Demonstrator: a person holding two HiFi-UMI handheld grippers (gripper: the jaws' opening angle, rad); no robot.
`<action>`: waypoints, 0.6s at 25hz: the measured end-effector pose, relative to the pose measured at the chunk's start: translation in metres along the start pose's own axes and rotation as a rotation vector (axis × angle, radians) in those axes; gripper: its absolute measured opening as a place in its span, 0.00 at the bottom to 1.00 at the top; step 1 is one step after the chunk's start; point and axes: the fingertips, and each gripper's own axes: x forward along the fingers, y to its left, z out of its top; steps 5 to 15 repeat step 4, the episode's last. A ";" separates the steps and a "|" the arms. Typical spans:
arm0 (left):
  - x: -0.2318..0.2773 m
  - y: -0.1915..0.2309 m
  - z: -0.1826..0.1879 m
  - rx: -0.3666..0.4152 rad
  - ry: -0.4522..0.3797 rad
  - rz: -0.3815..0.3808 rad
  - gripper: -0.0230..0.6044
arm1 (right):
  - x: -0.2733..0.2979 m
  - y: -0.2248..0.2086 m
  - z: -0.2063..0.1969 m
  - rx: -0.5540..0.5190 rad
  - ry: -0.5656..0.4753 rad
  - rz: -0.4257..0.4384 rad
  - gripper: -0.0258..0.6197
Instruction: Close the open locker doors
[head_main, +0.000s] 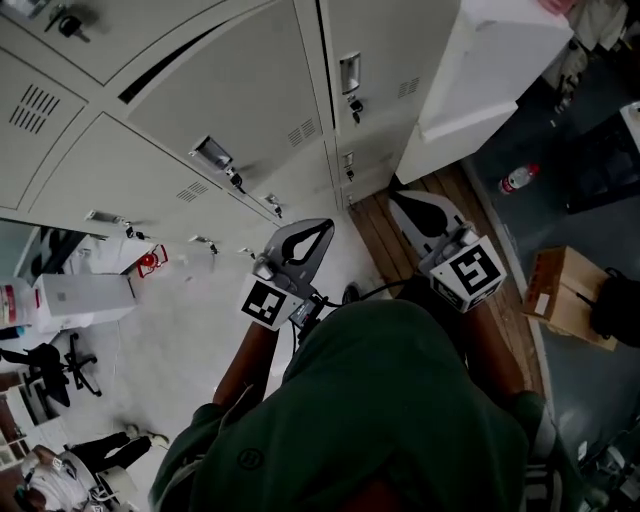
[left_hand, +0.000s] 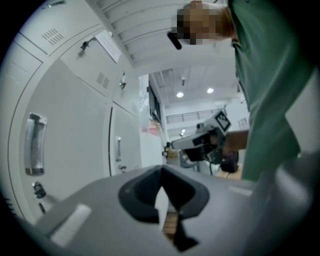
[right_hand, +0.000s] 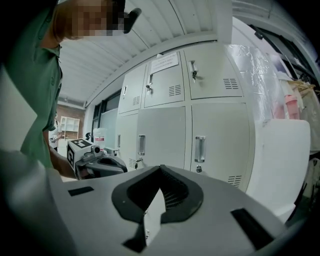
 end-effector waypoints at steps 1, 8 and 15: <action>0.000 -0.005 0.001 -0.004 -0.001 -0.005 0.04 | -0.004 0.003 0.000 -0.005 0.003 0.001 0.05; -0.001 -0.022 0.003 -0.018 0.000 -0.023 0.04 | -0.016 0.013 -0.001 -0.020 0.018 0.005 0.05; -0.001 -0.022 0.003 -0.018 0.000 -0.023 0.04 | -0.016 0.013 -0.001 -0.020 0.018 0.005 0.05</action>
